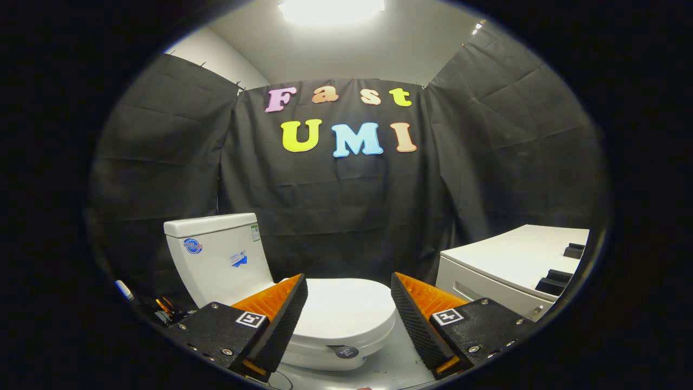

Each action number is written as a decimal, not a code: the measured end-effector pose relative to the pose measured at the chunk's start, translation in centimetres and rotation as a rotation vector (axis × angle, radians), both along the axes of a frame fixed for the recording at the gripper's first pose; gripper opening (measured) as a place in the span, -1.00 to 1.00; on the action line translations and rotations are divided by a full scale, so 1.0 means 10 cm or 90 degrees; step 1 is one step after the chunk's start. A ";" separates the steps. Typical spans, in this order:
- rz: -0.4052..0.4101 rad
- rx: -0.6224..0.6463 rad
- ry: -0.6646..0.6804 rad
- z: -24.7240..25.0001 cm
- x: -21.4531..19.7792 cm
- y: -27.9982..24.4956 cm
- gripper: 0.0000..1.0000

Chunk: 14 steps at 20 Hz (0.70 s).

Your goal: Open the toilet lid.

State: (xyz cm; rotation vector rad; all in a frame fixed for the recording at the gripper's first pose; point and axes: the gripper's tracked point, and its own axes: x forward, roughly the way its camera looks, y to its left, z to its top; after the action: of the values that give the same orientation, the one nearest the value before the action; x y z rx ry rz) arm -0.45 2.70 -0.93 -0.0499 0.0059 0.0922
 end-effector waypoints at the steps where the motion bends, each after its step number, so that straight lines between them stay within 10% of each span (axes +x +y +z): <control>1: 0.000 -0.002 0.000 -0.01 0.01 0.00 0.91; 14: -0.003 -0.010 -0.003 -0.02 0.01 0.00 0.91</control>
State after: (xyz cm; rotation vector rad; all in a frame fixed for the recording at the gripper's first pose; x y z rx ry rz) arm -0.34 2.66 -1.12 -0.0651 0.0021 0.0871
